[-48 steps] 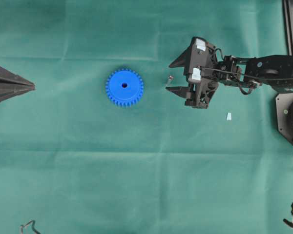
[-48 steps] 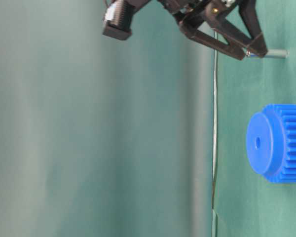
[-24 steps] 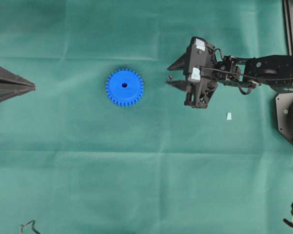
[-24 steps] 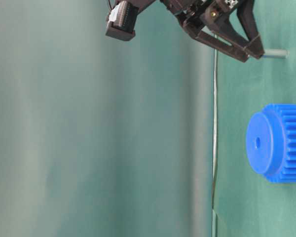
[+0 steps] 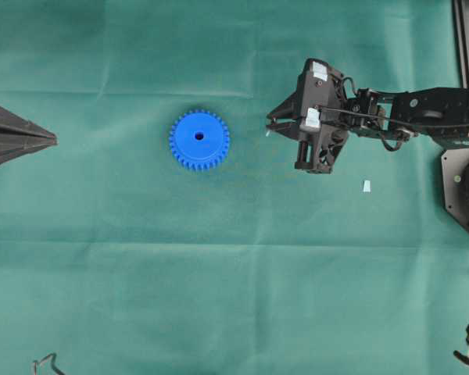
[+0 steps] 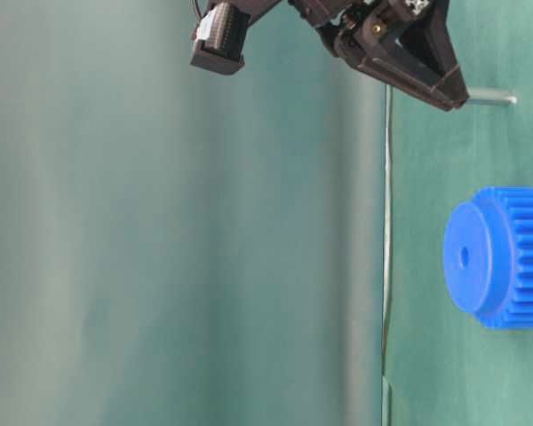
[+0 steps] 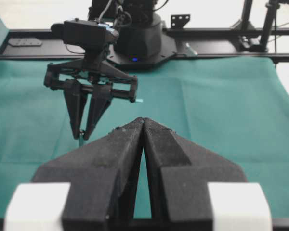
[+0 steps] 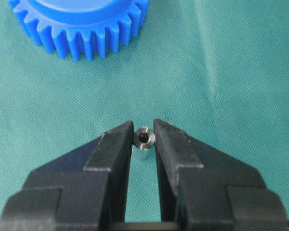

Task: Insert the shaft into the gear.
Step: 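Close the right gripper on the silver shaft and lift it, then carry the shaft left and align it above the blue gear's center hole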

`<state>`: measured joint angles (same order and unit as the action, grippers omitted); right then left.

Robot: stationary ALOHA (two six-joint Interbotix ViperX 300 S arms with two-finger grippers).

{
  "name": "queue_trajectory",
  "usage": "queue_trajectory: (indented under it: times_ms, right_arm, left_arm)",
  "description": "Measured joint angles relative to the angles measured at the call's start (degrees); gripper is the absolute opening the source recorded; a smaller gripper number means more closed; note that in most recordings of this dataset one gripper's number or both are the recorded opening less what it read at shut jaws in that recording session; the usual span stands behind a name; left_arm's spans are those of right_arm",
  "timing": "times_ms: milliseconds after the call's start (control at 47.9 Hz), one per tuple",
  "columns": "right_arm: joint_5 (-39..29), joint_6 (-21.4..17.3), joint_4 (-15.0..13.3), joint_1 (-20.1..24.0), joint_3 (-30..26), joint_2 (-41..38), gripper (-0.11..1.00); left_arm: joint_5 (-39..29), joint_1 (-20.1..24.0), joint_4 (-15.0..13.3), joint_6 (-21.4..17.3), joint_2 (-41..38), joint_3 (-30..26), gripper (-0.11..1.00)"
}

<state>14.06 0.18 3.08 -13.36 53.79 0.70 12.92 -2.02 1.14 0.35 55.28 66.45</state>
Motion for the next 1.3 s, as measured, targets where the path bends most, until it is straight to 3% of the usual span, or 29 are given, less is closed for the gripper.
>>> queue_trajectory:
  times_ms: [418,689,1024,1295]
  right_arm:
    - [-16.61,0.18,-0.18,0.00,-4.31,14.24,0.17]
    - [-22.32,0.18,-0.18,-0.09,-5.45,20.57,0.17]
    - [-22.41,0.09,-0.18,1.32,-8.09,17.49,0.17]
    - [-22.06,0.09,-0.18,4.04,-16.44,8.53,0.17]
  left_arm:
    - [-0.09,0.00,-0.09,0.00,0.00,0.00,0.02]
    - [-0.09,0.00,-0.09,0.00,0.09,0.00,0.02]
    - [-0.09,0.00,0.00,0.00,0.00,0.00,0.02]
    - [-0.09,0.00,0.00,0.26,0.00,0.00,0.02]
